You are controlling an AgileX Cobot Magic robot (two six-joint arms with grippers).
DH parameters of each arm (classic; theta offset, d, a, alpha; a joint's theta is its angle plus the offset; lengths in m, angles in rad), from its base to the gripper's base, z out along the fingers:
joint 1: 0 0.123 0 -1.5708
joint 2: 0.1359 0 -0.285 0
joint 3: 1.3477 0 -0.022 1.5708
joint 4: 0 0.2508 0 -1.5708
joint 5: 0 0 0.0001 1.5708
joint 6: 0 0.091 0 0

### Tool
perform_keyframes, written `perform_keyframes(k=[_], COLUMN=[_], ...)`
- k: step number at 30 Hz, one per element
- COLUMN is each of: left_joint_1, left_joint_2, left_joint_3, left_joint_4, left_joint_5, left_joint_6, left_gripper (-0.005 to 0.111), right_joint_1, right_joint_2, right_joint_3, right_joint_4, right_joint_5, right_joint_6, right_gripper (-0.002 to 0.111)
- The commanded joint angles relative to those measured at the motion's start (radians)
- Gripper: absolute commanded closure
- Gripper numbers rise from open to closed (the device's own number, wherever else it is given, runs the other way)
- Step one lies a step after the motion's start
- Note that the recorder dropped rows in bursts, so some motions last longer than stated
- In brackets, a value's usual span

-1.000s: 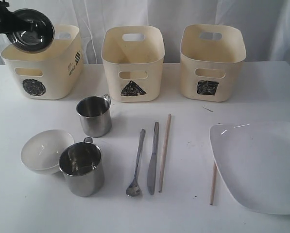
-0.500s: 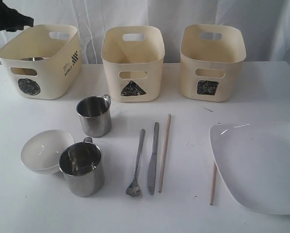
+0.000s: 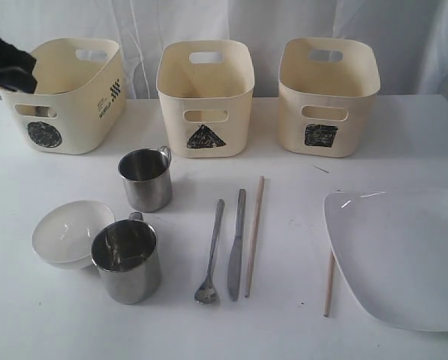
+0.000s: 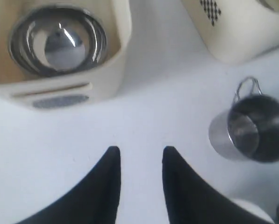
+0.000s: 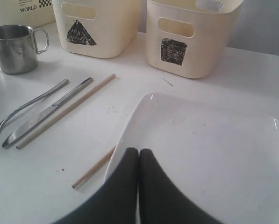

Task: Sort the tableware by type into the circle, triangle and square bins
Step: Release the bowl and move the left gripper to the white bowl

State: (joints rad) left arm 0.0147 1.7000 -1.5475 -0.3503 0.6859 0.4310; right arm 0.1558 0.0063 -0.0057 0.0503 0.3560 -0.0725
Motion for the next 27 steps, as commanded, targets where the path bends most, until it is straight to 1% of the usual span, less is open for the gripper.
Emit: perform_keyframes(k=[1,4,7,9,12,15,22,27], left_joint_1=[-0.008,-0.008,-0.008,-0.028,-0.084,-0.121,-0.126,-0.126], left_joint_2=[-0.169,-0.258,-0.297,-0.301,-0.301,-0.301,-0.303,-0.292], left_joint_3=[0.253,0.384,0.483,0.544,0.623,0.675,0.726,0.731], left_joint_4=[-0.016,-0.046,-0.107,-0.16,-0.18,-0.178,-0.135,-0.109], left_joint_5=[-0.053,-0.107,-0.114,-0.119,-0.154,-0.186,-0.26,-0.309], left_joint_6=[0.013,0.013,0.04,0.081,0.104,0.107,0.107,0.104], left_gripper=[0.071,0.071,0.07,0.066,0.061,0.061,0.06,0.048], right_joint_1=[-0.008,-0.008,-0.008,-0.008,-0.008,-0.008,-0.008,-0.008], right_joint_2=[-0.006,-0.006,-0.006,-0.006,-0.006,-0.006,-0.006,-0.006], right_joint_3=[0.006,0.006,0.006,0.006,0.006,0.006,0.006,0.006], right_joint_4=[0.003,0.003,0.003,0.003,0.003,0.003,0.003,0.003], right_joint_5=[-0.006,-0.006,-0.006,-0.006,-0.006,-0.006,-0.006,-0.006], right_joint_6=[-0.002,-0.002,-0.002,-0.002,-0.002,-0.002,-0.002,-0.002], right_gripper=[0.108,0.108,0.108,0.108,0.108,0.108,0.108,0.108])
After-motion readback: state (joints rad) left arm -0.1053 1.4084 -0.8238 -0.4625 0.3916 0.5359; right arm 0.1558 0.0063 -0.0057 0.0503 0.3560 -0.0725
